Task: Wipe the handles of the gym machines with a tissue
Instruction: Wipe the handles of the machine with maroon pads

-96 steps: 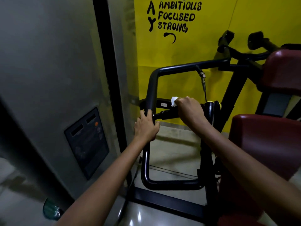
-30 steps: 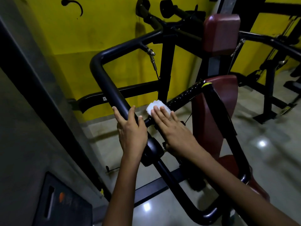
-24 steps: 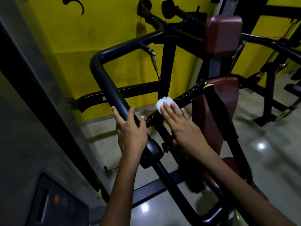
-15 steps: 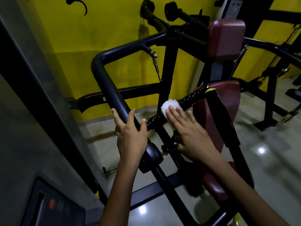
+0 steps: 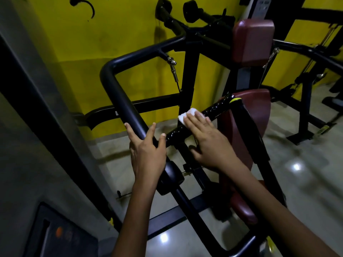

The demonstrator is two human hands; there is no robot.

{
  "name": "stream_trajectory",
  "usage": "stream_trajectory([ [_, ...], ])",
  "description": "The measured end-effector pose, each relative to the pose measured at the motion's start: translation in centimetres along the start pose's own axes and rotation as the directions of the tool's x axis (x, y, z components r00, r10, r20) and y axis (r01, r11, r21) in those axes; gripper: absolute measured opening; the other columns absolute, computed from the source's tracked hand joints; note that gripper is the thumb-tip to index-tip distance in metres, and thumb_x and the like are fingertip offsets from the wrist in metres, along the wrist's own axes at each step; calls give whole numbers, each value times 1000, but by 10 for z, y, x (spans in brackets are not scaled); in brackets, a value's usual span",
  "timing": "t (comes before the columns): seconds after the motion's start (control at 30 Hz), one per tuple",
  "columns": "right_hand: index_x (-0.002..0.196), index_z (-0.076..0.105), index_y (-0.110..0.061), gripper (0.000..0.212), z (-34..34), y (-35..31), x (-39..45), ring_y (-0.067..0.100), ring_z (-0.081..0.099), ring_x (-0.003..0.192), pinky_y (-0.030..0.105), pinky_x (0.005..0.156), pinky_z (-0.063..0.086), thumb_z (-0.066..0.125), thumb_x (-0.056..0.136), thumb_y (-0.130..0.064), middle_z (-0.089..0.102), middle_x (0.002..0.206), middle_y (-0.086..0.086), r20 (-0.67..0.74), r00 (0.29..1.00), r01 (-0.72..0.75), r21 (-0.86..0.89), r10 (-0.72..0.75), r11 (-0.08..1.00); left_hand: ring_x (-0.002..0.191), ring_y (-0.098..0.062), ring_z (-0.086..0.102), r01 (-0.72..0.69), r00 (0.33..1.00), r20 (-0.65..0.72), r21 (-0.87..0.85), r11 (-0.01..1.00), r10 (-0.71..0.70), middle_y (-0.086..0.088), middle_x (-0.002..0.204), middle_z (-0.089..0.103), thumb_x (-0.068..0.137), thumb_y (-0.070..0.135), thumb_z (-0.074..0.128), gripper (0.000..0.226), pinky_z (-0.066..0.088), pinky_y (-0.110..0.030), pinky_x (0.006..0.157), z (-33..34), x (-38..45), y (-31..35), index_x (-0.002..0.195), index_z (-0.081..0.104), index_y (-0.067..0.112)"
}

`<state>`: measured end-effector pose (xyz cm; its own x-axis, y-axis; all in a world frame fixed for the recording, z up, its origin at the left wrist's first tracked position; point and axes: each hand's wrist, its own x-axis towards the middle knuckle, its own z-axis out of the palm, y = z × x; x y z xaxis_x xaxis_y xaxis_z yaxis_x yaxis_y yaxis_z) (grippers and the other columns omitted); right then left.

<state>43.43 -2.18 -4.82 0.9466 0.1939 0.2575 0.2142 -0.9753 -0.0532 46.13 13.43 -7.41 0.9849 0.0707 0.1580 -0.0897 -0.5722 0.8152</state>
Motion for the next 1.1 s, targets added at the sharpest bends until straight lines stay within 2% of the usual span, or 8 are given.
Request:
stream_trajectory([
  [0.17,146,-1,-21,89,2,5,-18,7,-8,140,28,114,-7,60,81,-17,-4,152,-10,-2,1000,-28,-3,28,1000,142,-27,19,-5,1000,-11,5,1000,5,3,158,-14,94,41,50,46,30,-39,110,1,0,0,139,46,31],
  [0.27,147,-5,-22,84,-4,7,-7,3,-19,135,23,112,-13,54,87,-22,-11,154,-8,8,997,-71,-9,71,997,142,-29,18,8,1000,7,34,999,-8,3,158,-15,94,43,48,49,28,-43,112,-1,0,0,141,42,31],
  [0.37,148,-3,-22,86,0,-2,-7,6,-19,138,23,113,-11,56,86,-24,-7,157,-6,34,999,-36,29,35,999,145,-32,5,47,997,44,199,979,-57,-2,157,-20,95,50,40,59,16,-48,115,0,-10,6,149,24,31],
  [0.47,147,-2,-23,88,0,0,-17,6,-13,140,24,114,-9,58,83,-22,-2,157,-7,58,998,-7,16,6,1000,144,-35,-7,55,991,97,335,941,-92,-2,154,-30,93,57,34,69,17,-54,113,7,-27,18,151,11,27],
  [0.7,148,-3,-19,86,-7,7,-1,11,-16,143,32,119,-3,54,85,-17,-9,157,-3,69,992,-107,79,102,991,144,-36,-9,32,991,115,330,944,-73,4,154,-29,90,60,40,73,36,-48,104,6,-32,23,150,20,24],
  [0.83,141,-14,-22,88,-6,9,-18,5,-18,138,25,115,-8,55,86,-18,-15,151,-10,80,995,-61,48,57,997,144,-36,-9,19,991,117,337,941,-62,4,154,-29,90,61,40,73,35,-48,104,5,-32,22,150,20,24],
  [0.97,148,-7,-22,87,-11,15,-9,6,-17,140,27,117,-7,54,86,-18,-13,156,-6,65,987,-149,36,146,988,144,-37,-8,16,991,122,344,939,-62,3,154,-28,89,61,40,73,33,-47,106,5,-32,23,150,19,25],
  [1.1,148,-6,-19,82,-5,5,-15,7,-20,139,28,118,-5,46,85,-9,-12,155,-7,121,992,-57,97,45,994,144,-37,-7,16,991,121,341,940,-61,3,155,-27,89,61,41,74,33,-47,106,4,-33,23,150,20,25],
])
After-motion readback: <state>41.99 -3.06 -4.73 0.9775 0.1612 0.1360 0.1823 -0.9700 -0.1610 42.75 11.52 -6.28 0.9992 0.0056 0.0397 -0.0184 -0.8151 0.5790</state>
